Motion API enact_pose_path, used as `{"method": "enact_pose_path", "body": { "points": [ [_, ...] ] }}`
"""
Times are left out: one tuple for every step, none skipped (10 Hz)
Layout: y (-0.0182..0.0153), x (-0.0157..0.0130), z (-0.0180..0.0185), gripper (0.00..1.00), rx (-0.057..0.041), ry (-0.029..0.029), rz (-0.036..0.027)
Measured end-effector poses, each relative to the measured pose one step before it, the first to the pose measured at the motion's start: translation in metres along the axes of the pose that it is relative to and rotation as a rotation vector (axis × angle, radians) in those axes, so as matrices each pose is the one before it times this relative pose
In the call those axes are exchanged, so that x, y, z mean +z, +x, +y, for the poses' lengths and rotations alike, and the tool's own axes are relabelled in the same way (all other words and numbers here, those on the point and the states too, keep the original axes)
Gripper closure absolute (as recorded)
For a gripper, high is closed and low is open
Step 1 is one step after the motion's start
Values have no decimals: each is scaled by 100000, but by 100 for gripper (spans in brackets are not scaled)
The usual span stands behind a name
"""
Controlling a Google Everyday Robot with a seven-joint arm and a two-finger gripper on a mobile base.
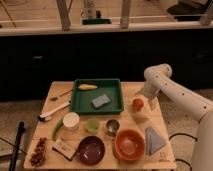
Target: Place apple in plastic cup
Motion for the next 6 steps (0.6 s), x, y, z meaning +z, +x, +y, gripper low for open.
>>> {"method": "enact_pose_path", "body": {
  "points": [
    [-313,265,-95,20,495,-470,-808],
    [-448,438,-180,20,465,-783,-894],
    [-524,579,-307,20,77,-945,-747],
    [-348,356,-400,20,-278,-564,-320],
    [-184,661,-48,21,430,-982,-801],
    [203,594,271,25,907,-908,-125]
  ]
}}
